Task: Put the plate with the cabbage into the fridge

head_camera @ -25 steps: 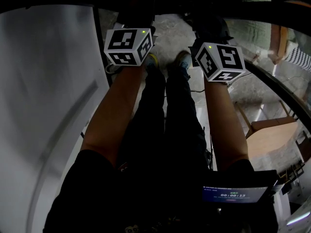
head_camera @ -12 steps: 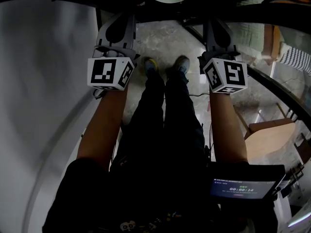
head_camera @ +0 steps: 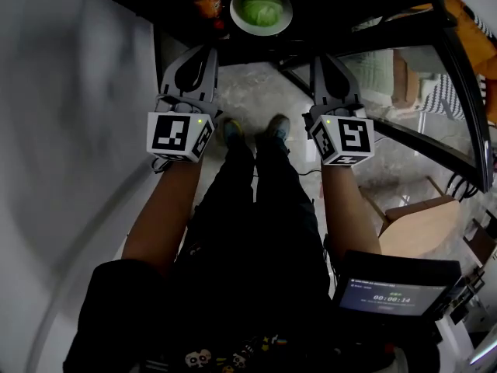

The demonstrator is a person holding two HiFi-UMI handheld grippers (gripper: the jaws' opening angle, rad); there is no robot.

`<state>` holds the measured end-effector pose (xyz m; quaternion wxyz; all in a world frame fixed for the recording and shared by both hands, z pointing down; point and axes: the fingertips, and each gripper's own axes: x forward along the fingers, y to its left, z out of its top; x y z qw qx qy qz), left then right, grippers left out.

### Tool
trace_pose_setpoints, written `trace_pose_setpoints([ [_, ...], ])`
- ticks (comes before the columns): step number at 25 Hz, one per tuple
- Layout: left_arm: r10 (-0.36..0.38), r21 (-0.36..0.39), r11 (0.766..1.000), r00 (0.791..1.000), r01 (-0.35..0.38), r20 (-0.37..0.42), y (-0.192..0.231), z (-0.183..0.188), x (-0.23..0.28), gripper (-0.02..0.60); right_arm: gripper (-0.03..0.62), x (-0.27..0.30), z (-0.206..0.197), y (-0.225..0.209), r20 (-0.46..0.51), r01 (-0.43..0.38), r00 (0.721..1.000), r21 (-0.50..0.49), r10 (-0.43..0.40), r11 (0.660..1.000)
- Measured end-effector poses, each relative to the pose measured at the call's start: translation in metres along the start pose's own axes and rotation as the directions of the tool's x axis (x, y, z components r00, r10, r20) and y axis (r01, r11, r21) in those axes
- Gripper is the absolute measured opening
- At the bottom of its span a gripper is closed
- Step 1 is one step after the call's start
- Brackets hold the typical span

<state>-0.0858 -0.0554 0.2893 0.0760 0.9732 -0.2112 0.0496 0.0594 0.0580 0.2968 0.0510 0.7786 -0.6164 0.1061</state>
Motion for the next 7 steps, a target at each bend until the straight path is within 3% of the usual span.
trace_pose_setpoints([
  [7, -0.001, 0.001, 1.0, 1.0, 0.001, -0.009, 0.01, 0.01, 0.012, 0.003, 0.005, 0.023, 0.011, 0.001, 0.005, 0.002, 1.0, 0.011, -0.002, 1.0],
])
